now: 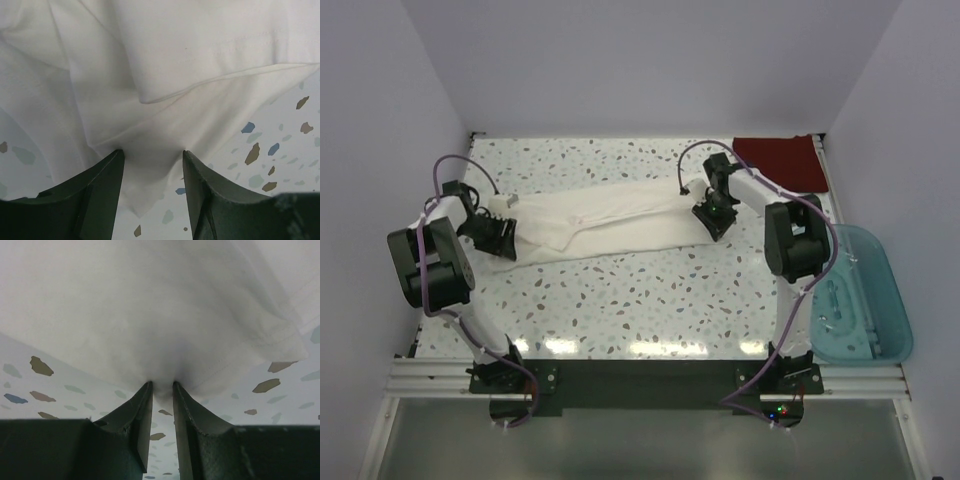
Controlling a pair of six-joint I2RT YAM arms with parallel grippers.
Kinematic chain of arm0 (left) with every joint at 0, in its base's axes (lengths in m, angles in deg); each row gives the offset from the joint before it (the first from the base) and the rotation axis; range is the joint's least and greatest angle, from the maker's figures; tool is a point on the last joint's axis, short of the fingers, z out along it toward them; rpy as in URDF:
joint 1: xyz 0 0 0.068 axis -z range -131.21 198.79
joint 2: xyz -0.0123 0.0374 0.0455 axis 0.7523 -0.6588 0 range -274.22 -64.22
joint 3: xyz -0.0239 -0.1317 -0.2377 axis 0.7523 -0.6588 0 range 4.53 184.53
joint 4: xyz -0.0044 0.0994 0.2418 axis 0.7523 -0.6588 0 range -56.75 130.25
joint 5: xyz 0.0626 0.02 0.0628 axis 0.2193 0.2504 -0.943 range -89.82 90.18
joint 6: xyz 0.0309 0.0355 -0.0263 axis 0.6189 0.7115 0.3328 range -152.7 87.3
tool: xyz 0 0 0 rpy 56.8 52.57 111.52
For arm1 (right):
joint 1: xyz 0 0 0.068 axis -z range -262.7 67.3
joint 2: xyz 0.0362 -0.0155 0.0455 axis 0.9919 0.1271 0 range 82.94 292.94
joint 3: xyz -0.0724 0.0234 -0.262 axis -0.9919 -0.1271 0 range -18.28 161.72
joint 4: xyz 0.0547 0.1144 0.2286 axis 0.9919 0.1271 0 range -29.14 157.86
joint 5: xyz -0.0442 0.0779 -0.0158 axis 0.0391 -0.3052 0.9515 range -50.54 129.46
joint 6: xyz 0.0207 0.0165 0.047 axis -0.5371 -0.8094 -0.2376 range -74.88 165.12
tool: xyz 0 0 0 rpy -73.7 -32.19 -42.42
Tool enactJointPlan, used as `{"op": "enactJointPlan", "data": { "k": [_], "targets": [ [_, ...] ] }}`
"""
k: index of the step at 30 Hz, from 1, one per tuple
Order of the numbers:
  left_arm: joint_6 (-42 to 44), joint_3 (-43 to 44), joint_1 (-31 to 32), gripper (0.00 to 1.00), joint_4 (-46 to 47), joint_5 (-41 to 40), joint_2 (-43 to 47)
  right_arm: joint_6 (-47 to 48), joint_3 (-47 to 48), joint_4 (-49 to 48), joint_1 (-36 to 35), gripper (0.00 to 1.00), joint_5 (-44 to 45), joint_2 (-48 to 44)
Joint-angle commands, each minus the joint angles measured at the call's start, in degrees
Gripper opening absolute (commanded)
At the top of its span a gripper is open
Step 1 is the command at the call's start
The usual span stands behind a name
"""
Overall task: Fold and stack the t-shirts
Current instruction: Fold the tshirt
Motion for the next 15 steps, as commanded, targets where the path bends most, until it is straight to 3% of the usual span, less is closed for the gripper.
{"op": "enactJointPlan", "data": {
  "k": [1, 7, 11, 15],
  "targets": [
    [-1.0, -1.8, 0.1, 0.56, 3.3, -3.4, -1.3, 0.4, -3.0, -2.6, 0.3, 0.27, 3.1, 1.2],
    [1.7, -7.3, 0.2, 0.55, 2.9, -6.4, 2.9, 3.1, -13.5, -1.2, 0.3, 0.26, 4.4, -5.3],
    [1.5, -9.7, 0.4, 0.55, -1.1, -3.0, 6.6, 3.6, -20.8, -0.4, 1.4, 0.26, 4.4, -11.4],
    [0.4, -8.5, 0.5, 0.56, -4.2, 0.7, 10.7, 3.9, -20.4, 2.7, 2.1, 0.26, 3.4, -15.5]
  ]
}}
